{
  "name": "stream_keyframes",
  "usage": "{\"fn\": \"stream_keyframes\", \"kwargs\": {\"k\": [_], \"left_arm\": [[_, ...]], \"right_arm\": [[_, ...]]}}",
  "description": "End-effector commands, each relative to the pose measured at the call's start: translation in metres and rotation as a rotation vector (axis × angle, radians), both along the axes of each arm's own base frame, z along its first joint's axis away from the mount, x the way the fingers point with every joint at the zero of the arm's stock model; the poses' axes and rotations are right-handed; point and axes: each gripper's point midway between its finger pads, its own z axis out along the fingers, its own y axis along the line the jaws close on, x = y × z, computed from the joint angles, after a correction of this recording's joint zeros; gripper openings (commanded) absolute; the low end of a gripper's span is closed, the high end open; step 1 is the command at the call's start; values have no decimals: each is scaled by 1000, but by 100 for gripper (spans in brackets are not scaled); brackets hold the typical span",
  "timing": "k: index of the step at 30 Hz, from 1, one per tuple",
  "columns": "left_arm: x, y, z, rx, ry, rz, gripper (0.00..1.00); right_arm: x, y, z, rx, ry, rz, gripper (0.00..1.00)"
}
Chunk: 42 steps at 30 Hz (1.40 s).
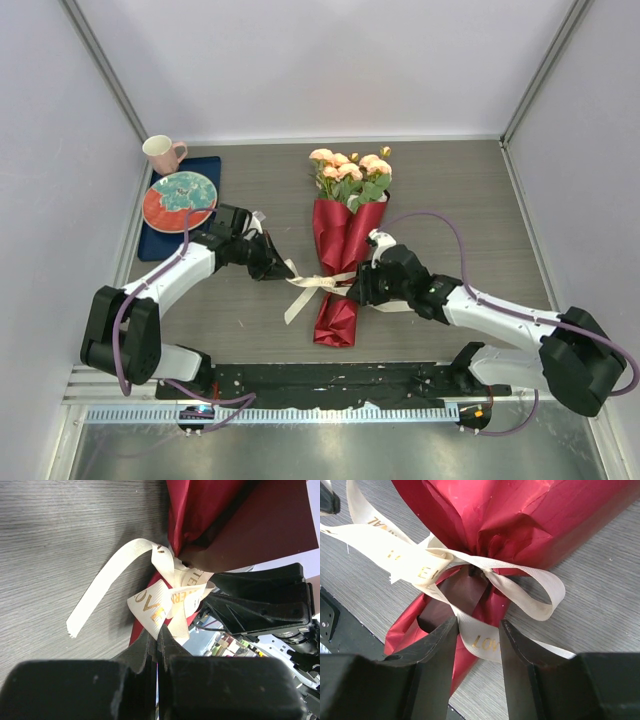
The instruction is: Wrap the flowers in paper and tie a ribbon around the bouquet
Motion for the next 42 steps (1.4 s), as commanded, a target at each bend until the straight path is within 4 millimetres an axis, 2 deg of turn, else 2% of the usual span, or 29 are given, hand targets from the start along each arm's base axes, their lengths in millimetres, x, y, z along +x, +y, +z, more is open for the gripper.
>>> {"fn": "stream_keyframes", "kwargs": {"k": [1, 3, 4, 5, 6, 10, 11, 12, 14, 15, 16, 17, 18, 19, 20, 22, 23, 24, 26, 28, 29, 31, 32, 34, 35, 38, 39, 40, 42], "left_arm": [[-3, 0, 7, -7, -29, -15, 0], [-4, 0, 6, -4, -29, -16, 0], [-5, 1, 4, 3, -28, -12, 0], [-6, 2, 3, 8, -25, -10, 0], [-8, 4, 0, 17, -22, -5, 0], [-13, 17, -10, 90, -26, 35, 1], [-14, 17, -7, 91, -47, 36, 3], [-18, 18, -9, 93, -43, 35, 9], [-24, 15, -6, 100, -57, 17, 15], [-26, 15, -6, 117, -66, 11, 22], [-37, 15, -8, 156, -51, -19, 27], [-29, 22, -6, 241, -102, 4, 33], [-29, 26, -1, 290, -135, -2, 44], [-36, 31, 1, 343, -139, -27, 46], [-30, 30, 14, 364, -186, -25, 48], [-18, 41, 28, 429, -270, 12, 49], [-8, 39, 45, 423, -330, 21, 49], [-3, 38, 52, 422, -358, 18, 49], [11, 19, 78, 346, -465, -38, 49], [15, -10, 90, 224, -483, -131, 46], [15, -27, 102, 174, -525, -193, 45], [15, -57, 102, 107, -559, -311, 45], [19, -67, 109, 115, -626, -374, 44], [10, -87, 100, 114, -611, -483, 43], [17, -99, 98, 112, -607, -531, 44], [15, -121, 77, 104, -545, -625, 47], [13, -121, 68, 127, -538, -666, 48], [9, -130, 71, 132, -555, -706, 48], [7, -132, 48, 204, -529, -776, 50]], "right_arm": [[1, 4, 17, 45, -53, 13, 46], [2, 3, 19, 48, -62, 5, 45], [3, 3, 20, 53, -65, -1, 37], [4, 4, 20, 52, -64, -2, 27], [4, 5, 21, 57, -61, -2, 0], [9, 22, 27, 124, -28, -2, 0], [9, 24, 27, 138, -13, -14, 0], [10, 24, 22, 130, 2, -24, 0], [12, 26, 24, 135, 7, -37, 0], [12, 26, 23, 134, 12, -39, 0], [12, 27, 23, 138, 15, -37, 0], [12, 29, 25, 143, 16, -32, 0], [11, 29, 24, 143, 22, -26, 0], [10, 28, 25, 139, 26, -26, 0], [9, 28, 26, 140, 27, -25, 0], [7, 28, 28, 147, 28, -22, 0], [7, 28, 29, 152, 31, -24, 0], [6, 28, 30, 159, 32, -29, 1], [5, 27, 32, 167, 33, -30, 4], [4, 28, 32, 178, 38, -32, 9], [4, 28, 30, 177, 40, -31, 11], [4, 29, 30, 183, 46, -35, 11], [3, 28, 29, 185, 52, -41, 13], [2, 28, 27, 199, 61, -51, 20], [1, 28, 26, 203, 64, -49, 25], [-1, 25, 27, 222, 54, -58, 29], [-1, 24, 29, 227, 48, -64, 29], [-2, 23, 28, 225, 48, -63, 29], [-5, 22, 26, 223, 48, -53, 23]]}}
